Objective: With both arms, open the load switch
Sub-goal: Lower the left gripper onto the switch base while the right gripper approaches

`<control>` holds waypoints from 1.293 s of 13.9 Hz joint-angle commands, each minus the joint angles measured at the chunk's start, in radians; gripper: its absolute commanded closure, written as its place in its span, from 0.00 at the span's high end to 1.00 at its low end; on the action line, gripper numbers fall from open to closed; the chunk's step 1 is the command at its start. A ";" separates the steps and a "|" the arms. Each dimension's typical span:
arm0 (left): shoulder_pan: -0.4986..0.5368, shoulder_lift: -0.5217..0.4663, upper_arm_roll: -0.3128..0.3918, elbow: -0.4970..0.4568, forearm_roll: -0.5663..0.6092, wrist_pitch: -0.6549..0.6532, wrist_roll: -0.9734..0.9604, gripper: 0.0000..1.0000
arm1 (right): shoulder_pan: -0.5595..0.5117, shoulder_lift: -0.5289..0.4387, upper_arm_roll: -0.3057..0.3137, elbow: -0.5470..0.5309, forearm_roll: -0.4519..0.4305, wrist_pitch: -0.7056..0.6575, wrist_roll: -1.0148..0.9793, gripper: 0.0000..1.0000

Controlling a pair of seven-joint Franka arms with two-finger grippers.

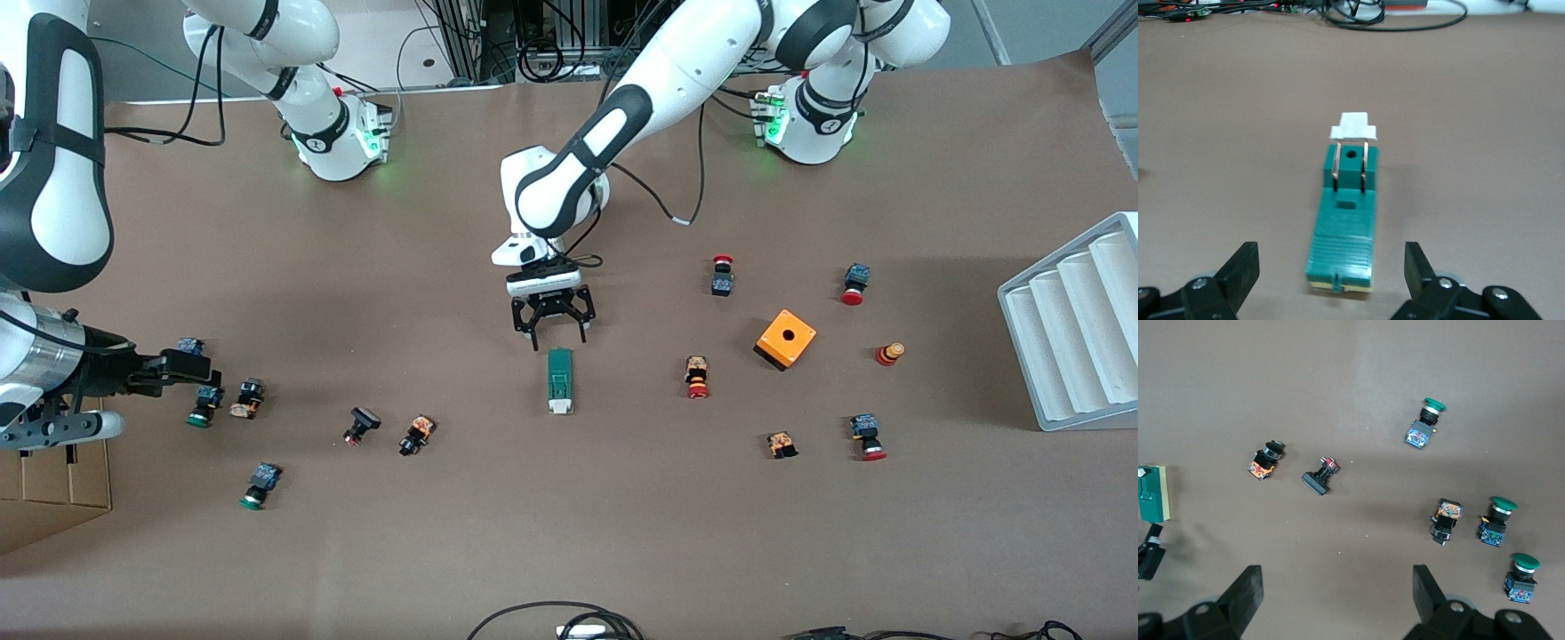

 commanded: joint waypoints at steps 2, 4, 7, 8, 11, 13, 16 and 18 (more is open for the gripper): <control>-0.019 0.049 0.014 0.023 0.135 -0.004 -0.164 0.97 | 0.000 -0.005 -0.005 0.005 0.026 -0.025 -0.034 1.00; -0.019 0.065 0.016 0.022 0.201 -0.009 -0.170 0.97 | -0.010 -0.005 -0.006 0.005 0.032 -0.026 -0.069 1.00; -0.044 0.118 0.017 0.032 0.229 -0.097 -0.197 0.96 | -0.008 -0.001 -0.005 0.004 0.037 -0.023 -0.157 1.00; -0.044 0.123 0.017 0.034 0.260 -0.124 -0.230 0.96 | 0.000 0.000 -0.003 0.004 0.037 -0.018 -0.160 1.00; -0.045 0.126 0.016 0.034 0.289 -0.127 -0.297 0.96 | 0.081 0.000 -0.002 0.005 0.035 0.033 -0.146 1.00; -0.050 0.126 0.016 0.032 0.291 -0.129 -0.299 0.92 | 0.133 0.009 -0.002 0.005 0.035 0.058 -0.102 1.00; -0.073 0.140 0.017 0.031 0.294 -0.147 -0.297 0.77 | 0.202 0.025 -0.003 0.007 0.028 0.081 -0.071 1.00; -0.073 0.143 0.017 0.029 0.294 -0.156 -0.296 0.64 | 0.211 0.043 -0.003 0.007 0.029 0.098 -0.082 1.00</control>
